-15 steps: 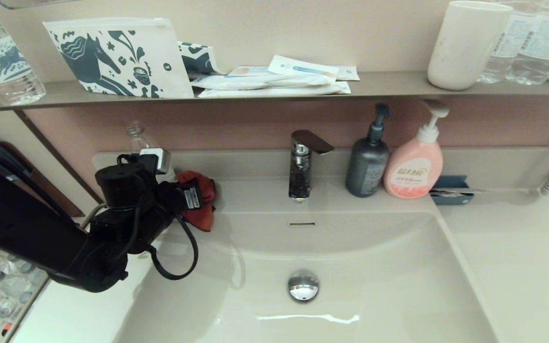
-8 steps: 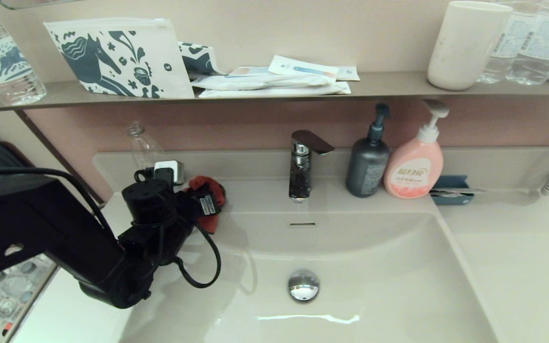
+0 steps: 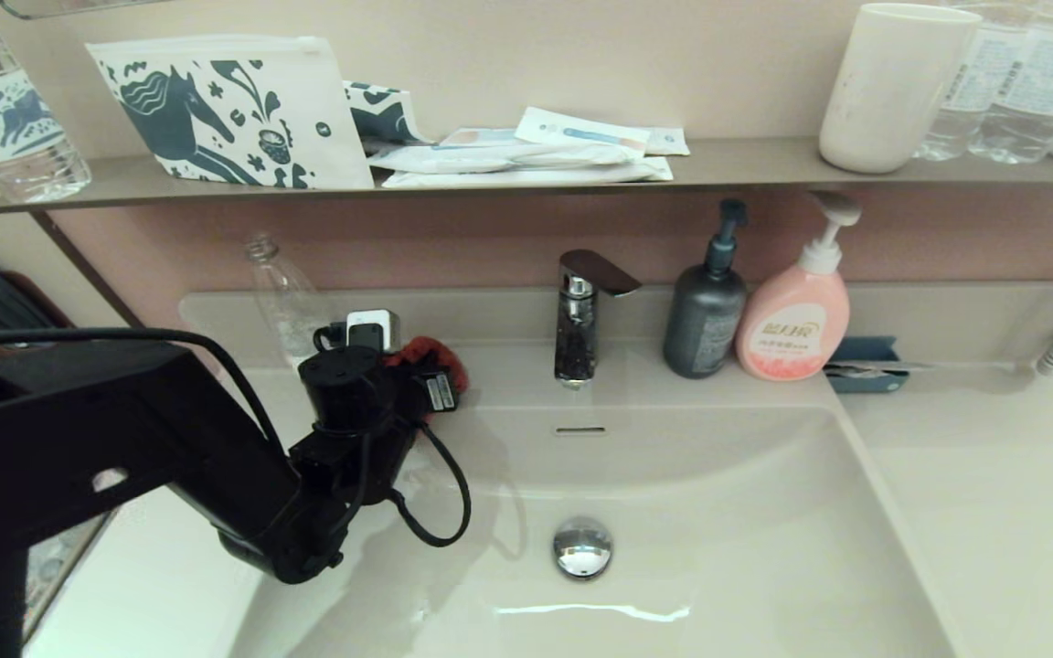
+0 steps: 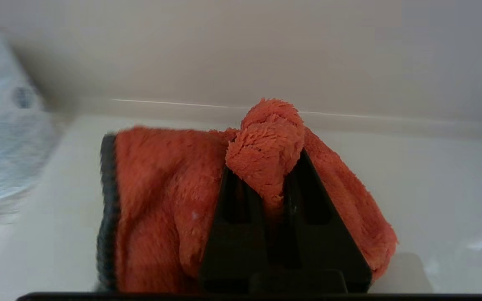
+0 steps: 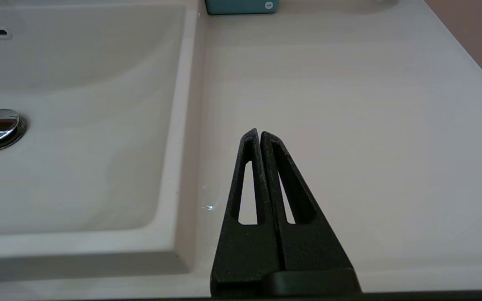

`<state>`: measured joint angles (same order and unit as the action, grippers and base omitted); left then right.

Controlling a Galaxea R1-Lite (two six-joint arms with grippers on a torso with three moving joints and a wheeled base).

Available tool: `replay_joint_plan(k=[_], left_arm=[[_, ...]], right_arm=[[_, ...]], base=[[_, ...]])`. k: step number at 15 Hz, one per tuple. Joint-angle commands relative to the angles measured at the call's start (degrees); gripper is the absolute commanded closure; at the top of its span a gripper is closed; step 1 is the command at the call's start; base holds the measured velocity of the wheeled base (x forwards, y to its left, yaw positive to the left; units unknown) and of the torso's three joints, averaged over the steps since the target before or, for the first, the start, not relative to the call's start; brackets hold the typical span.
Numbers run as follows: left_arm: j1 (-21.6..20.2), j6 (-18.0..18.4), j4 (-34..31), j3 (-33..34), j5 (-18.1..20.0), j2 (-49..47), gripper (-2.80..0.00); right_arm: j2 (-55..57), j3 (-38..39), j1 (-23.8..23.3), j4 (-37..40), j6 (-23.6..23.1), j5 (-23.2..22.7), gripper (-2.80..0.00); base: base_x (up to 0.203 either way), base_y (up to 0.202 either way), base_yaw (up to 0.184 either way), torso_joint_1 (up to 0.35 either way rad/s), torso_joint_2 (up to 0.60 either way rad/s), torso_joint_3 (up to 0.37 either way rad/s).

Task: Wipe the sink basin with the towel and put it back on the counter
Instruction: Wipe the sink

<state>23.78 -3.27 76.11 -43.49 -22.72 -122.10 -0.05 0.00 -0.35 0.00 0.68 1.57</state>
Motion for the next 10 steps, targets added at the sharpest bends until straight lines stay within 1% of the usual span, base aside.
replay_joint_plan(k=[1,5,8,10], left_arm=[[1.54,-0.07,0.33,-1.38,-1.01,-2.23,0.00],[5.22,0.12,-0.03,-7.73,-5.73,-3.39,0.00],[8.41,0.31,-1.53,-11.47,-7.59,-4.24,0.00],[9.84,0.28,-2.52,-12.62,-8.63,-5.02,0.00]], right_arm=[[0.05,0.00,0.00,0.00,0.02,0.01,0.00],[0.05,0.00,0.00,0.00,0.02,0.01,0.00],[0.05,0.00,0.00,0.00,0.02,0.01,0.00],[0.05,0.00,0.00,0.00,0.02,0.01,0.00]], base=[[0.000,0.000,0.000,0.000,0.00,0.000],[0.000,0.000,0.000,0.000,0.00,0.000],[0.000,0.000,0.000,0.000,0.00,0.000],[0.000,0.000,0.000,0.000,0.00,0.000]])
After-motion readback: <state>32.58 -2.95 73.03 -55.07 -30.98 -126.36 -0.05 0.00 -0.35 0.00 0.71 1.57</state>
